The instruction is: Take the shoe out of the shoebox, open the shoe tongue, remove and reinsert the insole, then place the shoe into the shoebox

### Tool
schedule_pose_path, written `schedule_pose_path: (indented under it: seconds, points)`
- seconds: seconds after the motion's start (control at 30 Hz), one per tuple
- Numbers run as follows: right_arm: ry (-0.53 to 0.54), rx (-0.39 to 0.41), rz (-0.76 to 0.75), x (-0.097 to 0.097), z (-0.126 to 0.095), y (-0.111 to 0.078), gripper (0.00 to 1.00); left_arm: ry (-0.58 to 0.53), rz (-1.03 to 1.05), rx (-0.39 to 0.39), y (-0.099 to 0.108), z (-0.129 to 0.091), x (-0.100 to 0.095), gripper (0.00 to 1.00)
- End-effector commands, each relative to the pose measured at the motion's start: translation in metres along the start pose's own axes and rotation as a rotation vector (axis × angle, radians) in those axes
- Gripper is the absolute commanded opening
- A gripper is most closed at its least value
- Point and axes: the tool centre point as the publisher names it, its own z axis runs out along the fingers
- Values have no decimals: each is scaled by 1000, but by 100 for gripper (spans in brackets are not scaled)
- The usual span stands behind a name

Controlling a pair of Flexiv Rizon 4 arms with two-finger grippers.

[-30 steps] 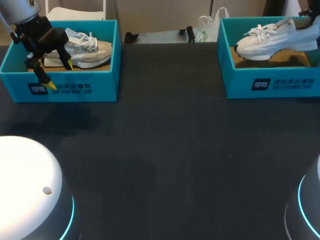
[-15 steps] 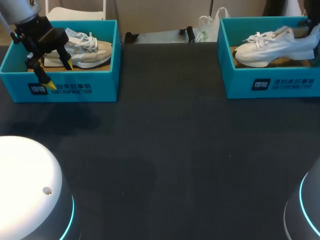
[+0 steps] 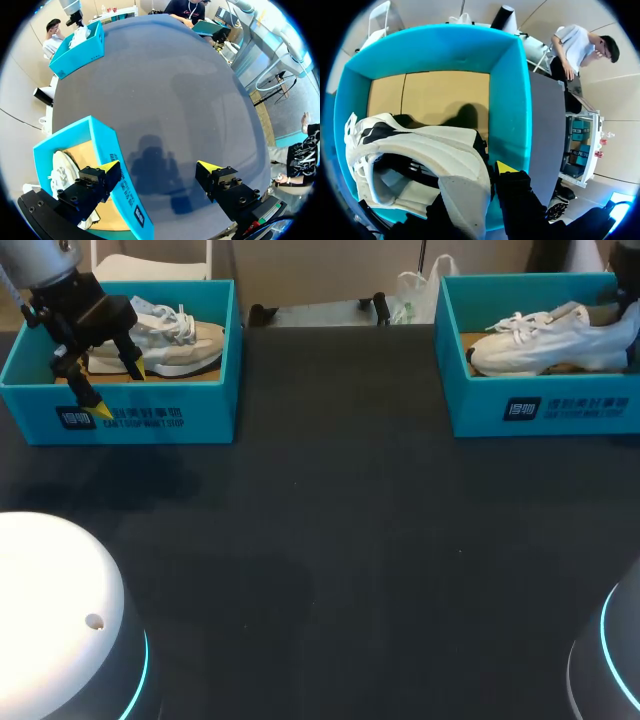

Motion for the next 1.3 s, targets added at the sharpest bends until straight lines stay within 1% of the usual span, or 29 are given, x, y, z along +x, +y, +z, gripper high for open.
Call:
schedule_pose_path:
  seconds: [0.03,0.23,0.4,0.57,0.73,1.3]
  points:
    - [11,-14,5,-1,4,-11,0,0,1,-3,0,0,1,100]
    - [10,-14,-11,7,6,-26,0,0,1,-3,0,0,1,100]
    - [30,-14,-17,15,14,-38,0,0,1,-3,0,0,1,100]
    - [40,-7,-16,21,23,-45,0,0,1,-3,0,0,1,100]
    - [41,-12,-21,23,28,-48,0,0,1,-3,0,0,1,100]
    - [63,16,-9,30,53,-54,0,0,1,-3,0,0,1,100]
